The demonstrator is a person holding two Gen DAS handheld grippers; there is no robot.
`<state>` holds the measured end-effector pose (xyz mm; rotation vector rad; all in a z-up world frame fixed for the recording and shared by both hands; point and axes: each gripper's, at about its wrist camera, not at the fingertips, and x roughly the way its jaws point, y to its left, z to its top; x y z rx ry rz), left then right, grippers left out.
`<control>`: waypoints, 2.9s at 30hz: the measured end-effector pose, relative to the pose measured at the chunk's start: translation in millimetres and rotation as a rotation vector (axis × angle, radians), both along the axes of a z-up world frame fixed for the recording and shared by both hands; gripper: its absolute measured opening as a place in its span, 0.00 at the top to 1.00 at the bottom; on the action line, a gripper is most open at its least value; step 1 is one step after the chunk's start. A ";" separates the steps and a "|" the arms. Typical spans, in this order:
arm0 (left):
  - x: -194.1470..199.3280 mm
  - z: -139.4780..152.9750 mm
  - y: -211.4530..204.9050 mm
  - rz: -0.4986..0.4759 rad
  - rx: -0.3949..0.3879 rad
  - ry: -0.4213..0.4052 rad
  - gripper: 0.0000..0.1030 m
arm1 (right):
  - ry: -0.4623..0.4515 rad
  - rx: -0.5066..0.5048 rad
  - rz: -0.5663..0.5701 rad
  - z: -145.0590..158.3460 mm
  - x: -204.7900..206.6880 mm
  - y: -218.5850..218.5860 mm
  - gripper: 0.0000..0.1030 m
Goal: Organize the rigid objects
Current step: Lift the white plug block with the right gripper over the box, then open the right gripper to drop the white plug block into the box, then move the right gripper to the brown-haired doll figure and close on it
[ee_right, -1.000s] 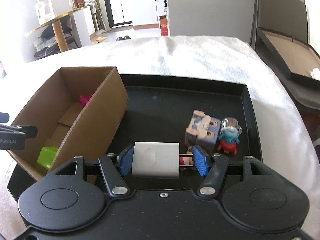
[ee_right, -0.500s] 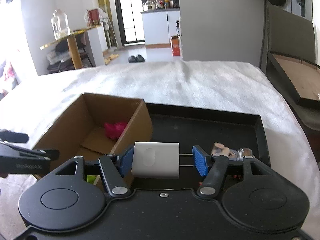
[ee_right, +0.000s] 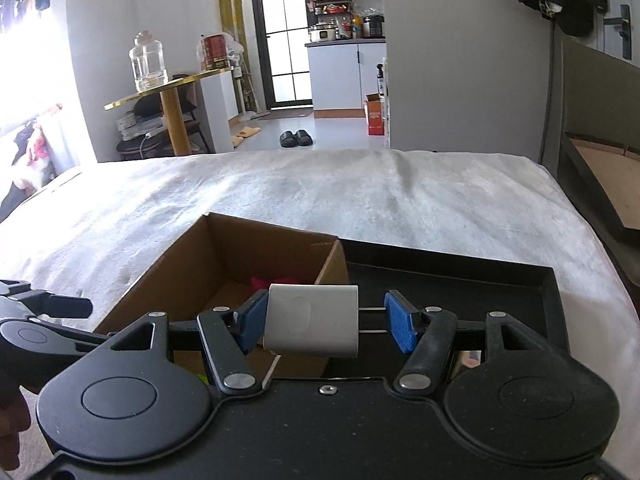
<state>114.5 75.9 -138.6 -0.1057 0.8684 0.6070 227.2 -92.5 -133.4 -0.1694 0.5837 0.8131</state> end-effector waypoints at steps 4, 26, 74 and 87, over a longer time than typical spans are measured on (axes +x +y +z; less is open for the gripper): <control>-0.7 -1.1 2.9 0.001 0.000 -0.011 0.32 | -0.005 -0.003 0.017 -0.1 -3.3 8.5 0.41; -7.5 -5.9 15.3 0.004 -0.049 -0.067 0.90 | 0.040 -0.082 0.155 -14.4 -21.7 57.4 0.41; 22.2 3.9 -18.2 -0.013 0.083 0.056 0.45 | 0.135 -0.098 -0.137 -39.1 29.3 -45.7 0.24; 32.9 0.4 -31.2 -0.031 0.130 0.101 0.32 | 0.190 -0.130 -0.213 -64.8 47.2 -59.9 0.10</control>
